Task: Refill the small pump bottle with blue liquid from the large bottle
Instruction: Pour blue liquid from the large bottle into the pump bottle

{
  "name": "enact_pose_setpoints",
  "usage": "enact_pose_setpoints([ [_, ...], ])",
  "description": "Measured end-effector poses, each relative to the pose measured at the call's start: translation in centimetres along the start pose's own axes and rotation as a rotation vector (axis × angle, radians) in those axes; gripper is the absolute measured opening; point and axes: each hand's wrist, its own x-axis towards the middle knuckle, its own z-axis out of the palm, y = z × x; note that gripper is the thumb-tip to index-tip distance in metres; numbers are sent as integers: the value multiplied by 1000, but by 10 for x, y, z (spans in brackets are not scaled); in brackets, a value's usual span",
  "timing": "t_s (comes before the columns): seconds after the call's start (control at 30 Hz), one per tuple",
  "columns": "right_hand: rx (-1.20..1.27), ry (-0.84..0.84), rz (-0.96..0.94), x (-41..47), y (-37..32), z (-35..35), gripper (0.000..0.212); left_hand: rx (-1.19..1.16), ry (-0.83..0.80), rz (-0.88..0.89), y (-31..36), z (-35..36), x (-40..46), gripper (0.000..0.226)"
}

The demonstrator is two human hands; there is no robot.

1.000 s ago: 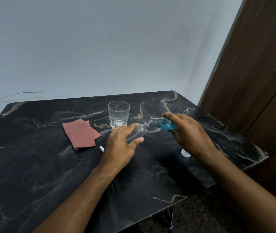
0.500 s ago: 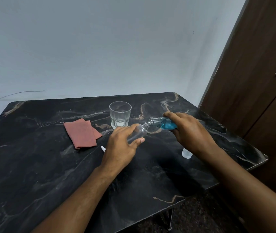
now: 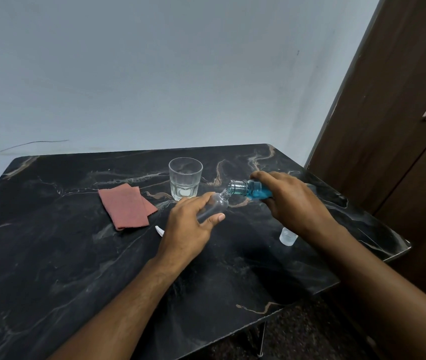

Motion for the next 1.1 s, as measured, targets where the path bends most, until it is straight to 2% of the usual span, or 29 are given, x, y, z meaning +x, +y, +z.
enact_pose_setpoints([
  [1.1,-18,-24,-11,7,-6,-13,56,-86,45,-7,-2,1,0,53],
])
